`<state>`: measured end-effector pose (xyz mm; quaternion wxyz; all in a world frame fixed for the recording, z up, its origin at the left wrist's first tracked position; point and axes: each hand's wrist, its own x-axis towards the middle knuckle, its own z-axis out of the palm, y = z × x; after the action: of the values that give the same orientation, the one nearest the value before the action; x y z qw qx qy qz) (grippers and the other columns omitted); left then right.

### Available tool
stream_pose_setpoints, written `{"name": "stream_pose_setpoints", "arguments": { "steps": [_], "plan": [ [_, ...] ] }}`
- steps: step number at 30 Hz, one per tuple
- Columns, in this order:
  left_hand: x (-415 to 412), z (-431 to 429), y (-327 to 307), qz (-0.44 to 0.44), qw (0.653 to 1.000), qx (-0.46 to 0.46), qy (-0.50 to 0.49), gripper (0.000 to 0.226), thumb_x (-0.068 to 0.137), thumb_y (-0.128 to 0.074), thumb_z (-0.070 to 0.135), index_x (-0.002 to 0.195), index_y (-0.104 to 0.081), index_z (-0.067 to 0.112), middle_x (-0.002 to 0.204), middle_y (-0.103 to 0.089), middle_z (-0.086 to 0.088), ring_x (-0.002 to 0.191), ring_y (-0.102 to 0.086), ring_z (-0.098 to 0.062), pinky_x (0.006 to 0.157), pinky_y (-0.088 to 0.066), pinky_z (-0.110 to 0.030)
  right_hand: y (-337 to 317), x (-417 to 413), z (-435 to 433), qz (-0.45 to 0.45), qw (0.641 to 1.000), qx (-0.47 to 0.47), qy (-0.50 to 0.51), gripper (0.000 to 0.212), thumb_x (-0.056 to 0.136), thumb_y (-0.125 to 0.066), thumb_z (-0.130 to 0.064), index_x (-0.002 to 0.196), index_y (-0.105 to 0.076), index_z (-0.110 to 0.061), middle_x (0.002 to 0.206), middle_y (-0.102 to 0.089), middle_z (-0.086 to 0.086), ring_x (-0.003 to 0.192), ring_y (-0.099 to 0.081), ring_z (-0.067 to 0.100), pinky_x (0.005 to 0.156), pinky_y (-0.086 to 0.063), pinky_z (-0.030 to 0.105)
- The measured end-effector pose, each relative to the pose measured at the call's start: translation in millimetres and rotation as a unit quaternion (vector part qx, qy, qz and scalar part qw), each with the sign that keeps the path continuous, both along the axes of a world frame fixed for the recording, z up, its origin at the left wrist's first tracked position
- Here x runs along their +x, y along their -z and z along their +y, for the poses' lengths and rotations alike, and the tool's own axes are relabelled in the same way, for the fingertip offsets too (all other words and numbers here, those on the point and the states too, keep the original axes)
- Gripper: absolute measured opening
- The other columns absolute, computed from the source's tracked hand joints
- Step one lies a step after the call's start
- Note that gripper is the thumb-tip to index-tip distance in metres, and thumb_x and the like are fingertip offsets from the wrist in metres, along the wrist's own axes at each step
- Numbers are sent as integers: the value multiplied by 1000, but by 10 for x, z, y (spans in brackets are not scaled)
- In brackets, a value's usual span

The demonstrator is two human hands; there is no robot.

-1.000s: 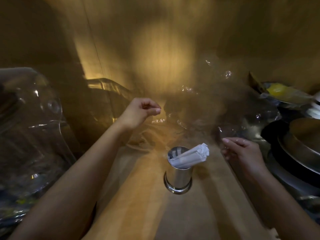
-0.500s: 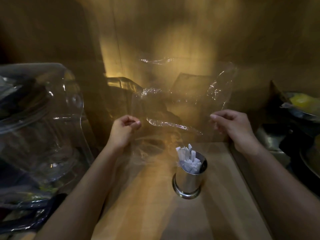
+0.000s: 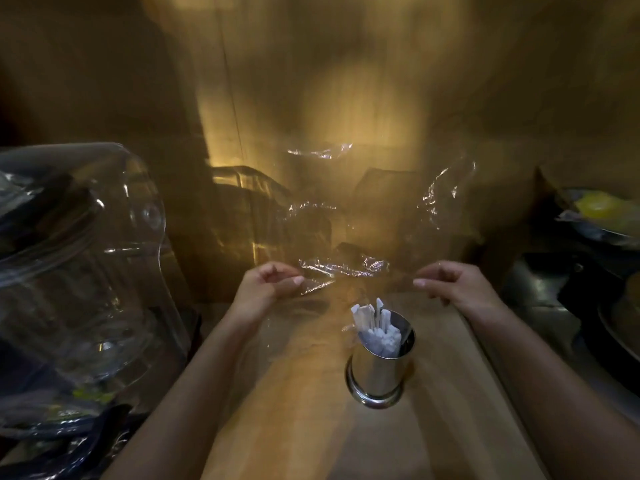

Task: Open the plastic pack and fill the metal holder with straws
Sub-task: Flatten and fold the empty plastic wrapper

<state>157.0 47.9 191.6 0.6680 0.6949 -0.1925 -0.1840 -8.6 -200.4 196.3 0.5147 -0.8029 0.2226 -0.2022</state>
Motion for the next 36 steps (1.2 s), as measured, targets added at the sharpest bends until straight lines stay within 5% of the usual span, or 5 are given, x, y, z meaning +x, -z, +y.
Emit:
{"name": "stream_pose_setpoints", "arguments": {
  "steps": [6,15,23,33,36],
  "plan": [
    [-6,-119,-183,-44,998,-34,-29,10,77,-68,-1,72,-66,8,63,-67,2,60,-60,-6,58,-50,-12,-194,-75,-81,-55,997,-28,46,15,74,-72,-16,65,-70,-28,56,-66,-16,50,-55,-5,47,-41,5],
    [-27,-276,-444,-97,985,-133,-59,16,76,-69,1,73,-67,16,64,-70,6,64,-66,0,61,-51,-11,-464,-156,-10,-210,973,-47,88,7,75,-71,-12,75,-69,-19,57,-66,-13,49,-54,-3,49,-44,8],
    [-26,-206,-386,-97,991,-90,-17,14,80,-66,1,75,-65,14,62,-70,5,60,-64,-1,57,-50,-12,-440,-198,-5,-177,981,-52,67,13,75,-71,-12,70,-67,-23,66,-65,2,52,-57,2,48,-46,12],
    [-20,-131,-465,-132,985,-99,-55,10,81,-67,7,78,-66,17,71,-70,-1,65,-67,-4,58,-52,-14,-517,-165,93,-187,979,-60,50,1,78,-69,-14,79,-70,-14,56,-65,-9,50,-55,0,49,-44,9],
    [-51,-120,-431,-103,987,-109,-62,12,81,-65,3,76,-64,14,71,-67,-4,60,-66,-2,55,-53,-14,-472,-147,70,-196,977,-68,57,8,77,-70,-21,74,-70,-29,62,-67,-14,52,-55,0,49,-43,8]
  ]
}}
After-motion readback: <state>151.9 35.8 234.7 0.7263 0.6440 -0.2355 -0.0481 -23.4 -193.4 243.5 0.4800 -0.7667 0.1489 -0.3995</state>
